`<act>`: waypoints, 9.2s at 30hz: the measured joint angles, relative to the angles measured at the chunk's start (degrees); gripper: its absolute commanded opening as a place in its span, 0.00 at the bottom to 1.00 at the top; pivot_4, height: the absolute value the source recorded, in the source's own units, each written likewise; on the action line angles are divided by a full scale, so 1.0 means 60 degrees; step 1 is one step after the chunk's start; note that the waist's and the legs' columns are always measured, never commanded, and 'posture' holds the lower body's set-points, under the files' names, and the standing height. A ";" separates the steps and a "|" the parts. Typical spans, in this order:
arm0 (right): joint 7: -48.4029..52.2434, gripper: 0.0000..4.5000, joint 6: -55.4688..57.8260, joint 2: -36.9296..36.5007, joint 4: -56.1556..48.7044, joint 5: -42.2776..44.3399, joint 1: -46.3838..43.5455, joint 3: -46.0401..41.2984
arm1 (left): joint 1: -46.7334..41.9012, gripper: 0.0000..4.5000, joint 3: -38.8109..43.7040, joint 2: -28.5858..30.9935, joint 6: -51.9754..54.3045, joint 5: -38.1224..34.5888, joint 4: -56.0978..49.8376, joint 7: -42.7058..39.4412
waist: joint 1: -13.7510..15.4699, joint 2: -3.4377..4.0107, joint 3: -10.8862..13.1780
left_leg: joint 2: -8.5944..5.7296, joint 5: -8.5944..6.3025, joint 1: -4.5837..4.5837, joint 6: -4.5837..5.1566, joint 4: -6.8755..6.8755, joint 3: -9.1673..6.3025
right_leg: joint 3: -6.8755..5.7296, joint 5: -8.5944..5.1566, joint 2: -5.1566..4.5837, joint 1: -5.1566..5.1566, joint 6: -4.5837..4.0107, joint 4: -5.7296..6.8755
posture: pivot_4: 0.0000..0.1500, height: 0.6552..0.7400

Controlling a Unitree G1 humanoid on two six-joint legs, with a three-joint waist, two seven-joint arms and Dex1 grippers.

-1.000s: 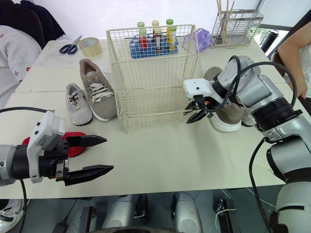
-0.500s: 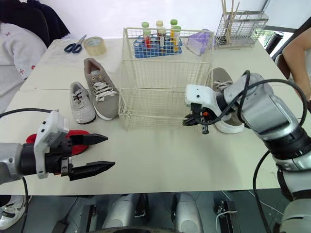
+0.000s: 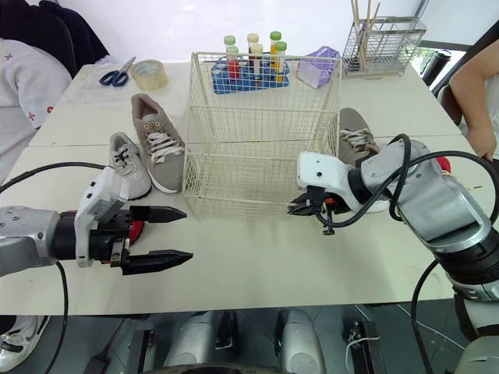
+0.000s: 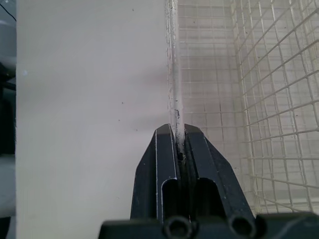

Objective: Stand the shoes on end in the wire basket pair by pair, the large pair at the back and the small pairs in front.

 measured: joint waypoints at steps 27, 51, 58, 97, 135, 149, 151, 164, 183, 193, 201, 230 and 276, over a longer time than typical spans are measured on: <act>-0.2737 0.99 0.3653 0.0229 0.1444 0.3839 0.1573 -0.7162 | -0.0807 1.00 -0.1264 -0.2852 -0.0111 -0.1519 0.0018 0.1858 | 0.0145 -0.0083 -0.0044 | -0.0012 0.0006 0.0000 0.0009 0.0016 -0.0009 | 0.0019 0.0000 -0.0025 0.0017 0.0000 0.0026 | 1.00 1.00; -0.6730 0.99 0.2148 0.4050 -0.0532 0.3999 0.6933 -0.9332 | 0.2288 1.00 -0.4144 -0.5821 -0.2037 0.2819 -0.1823 0.3660 | 0.0319 -0.0006 -0.0128 | -0.0005 0.0003 0.0052 0.0091 0.0011 0.0005 | 0.0076 -0.0007 0.0008 0.0036 -0.0064 0.0028 | 1.00 1.00; -0.7510 0.99 0.0662 0.4510 0.0146 0.3361 0.6485 -0.8131 | 0.2536 1.00 -0.4558 -0.6516 -0.2339 0.3883 -0.1713 0.3969 | 0.0309 -0.0005 -0.0128 | -0.0003 0.0001 0.0051 0.0093 0.0010 0.0007 | 0.0077 -0.0006 0.0009 0.0032 -0.0061 0.0026 | 1.00 1.00; -0.6143 0.14 -0.5559 0.4218 0.7791 0.1321 0.2650 -0.5799 | 0.2829 1.00 -0.4434 -0.6354 -0.2461 0.4900 -0.1180 0.3413 | -0.0185 -0.0071 -0.0172 | 0.0016 -0.0001 0.0117 0.0091 -0.0001 0.0014 | 0.0077 0.0009 0.0006 0.0087 -0.0029 0.0025 | 1.00 1.00; -0.0960 0.05 -0.6352 0.2798 0.9043 0.2195 -0.7570 -0.3893 | 0.3344 1.00 -0.1098 -0.4290 -0.0981 0.1833 -0.1488 0.2995 | -0.0231 0.0088 -0.0055 | 0.0021 0.0035 0.0005 0.0040 -0.0026 0.0046 | 0.0083 0.0010 -0.0005 -0.0043 -0.0020 0.0029 | 1.00 1.00; 0.2827 0.05 -0.6451 0.2315 0.9245 0.3863 -0.8094 -0.0799 | 1.1861 1.00 0.7165 -0.5341 -0.2003 -0.2554 -0.0925 -0.0327 | -0.0236 -0.0009 0.0026 | -0.0005 -0.0069 -0.0039 0.0100 -0.0021 0.0041 | 0.0043 -0.0012 -0.0065 -0.0090 -0.0068 -0.0114 | 1.00 1.00; 0.2829 0.05 -0.6568 0.2261 0.9314 0.4200 -0.8096 -0.0395 | 1.2229 1.00 0.8300 -0.5297 -0.2084 -0.2649 0.0177 -0.1017 | -0.0236 -0.0009 0.0031 | 0.0005 -0.0081 -0.0047 0.0118 -0.0021 0.0039 | 0.0000 -0.0008 -0.0078 -0.0098 -0.0075 -0.0118 | 1.00 1.00; 0.2836 0.05 -0.6387 0.0162 0.7193 0.6703 -0.7471 0.1574 | 0.9481 1.00 1.2538 0.0874 -0.0932 -0.4576 0.4542 -0.1637 | -0.0199 -0.0025 0.0024 | 0.0000 -0.0014 -0.0167 0.0073 0.0001 0.0034 | -0.0033 0.0026 -0.0072 -0.0155 -0.0033 -0.0079 | 1.00 1.00; 0.2837 0.05 -0.6772 -0.0999 0.5561 0.6880 -0.7850 0.2209 | -0.1905 1.00 -0.0226 0.2332 -0.0664 -0.3817 0.5252 -0.3475 | -0.0342 -0.0040 0.0037 | 0.0005 0.0010 -0.0157 0.0053 0.0017 0.0111 | 0.0003 0.0043 -0.0057 -0.0211 0.0024 0.0055 | 1.00 1.00; 0.2837 0.05 -0.6755 -0.0983 0.5426 0.6852 -0.7940 0.2205 | -0.4029 1.00 -0.1230 0.0556 0.1363 -0.2687 0.5296 -0.3984 | -0.0164 -0.0045 0.0035 | 0.0006 0.0015 -0.0157 0.0054 0.0031 0.0109 | 0.0007 0.0043 -0.0058 -0.0208 0.0024 0.0057 | 1.00 1.00; 0.2837 0.05 -0.6756 -0.1008 0.5407 0.6958 -0.7941 0.2013 | -0.4143 0.34 -0.1054 -0.0010 0.2463 -0.2979 0.5089 -0.3359 | -0.0162 -0.0045 0.0035 | 0.0008 0.0014 -0.0156 0.0054 0.0080 0.0073 | -0.0004 0.0043 -0.0058 -0.0176 0.0024 0.0065 | 1.00 1.00; -0.3339 1.00 0.1364 0.2370 0.4328 0.9453 -0.1282 -0.5284 | -0.3039 0.25 -0.0565 -0.7087 -0.2365 -0.1926 0.2458 0.2741 | 0.0091 -0.0073 0.0013 | 0.0001 0.0006 -0.0016 0.0071 0.0137 0.0013 | -0.0034 0.0061 -0.0051 0.0035 0.0024 0.0058 | 1.00 1.00; -0.2838 0.35 0.0211 0.4071 0.4892 0.8019 -0.3006 -0.4916 | -0.2511 0.99 -0.1074 -0.7544 -0.2704 0.0004 0.1632 0.3416 | 0.0058 -0.0071 0.0016 | -0.0001 -0.0009 -0.0023 0.0096 0.0131 0.0025 | -0.0032 0.0061 -0.0056 0.0023 0.0026 0.0048 | 1.00 1.00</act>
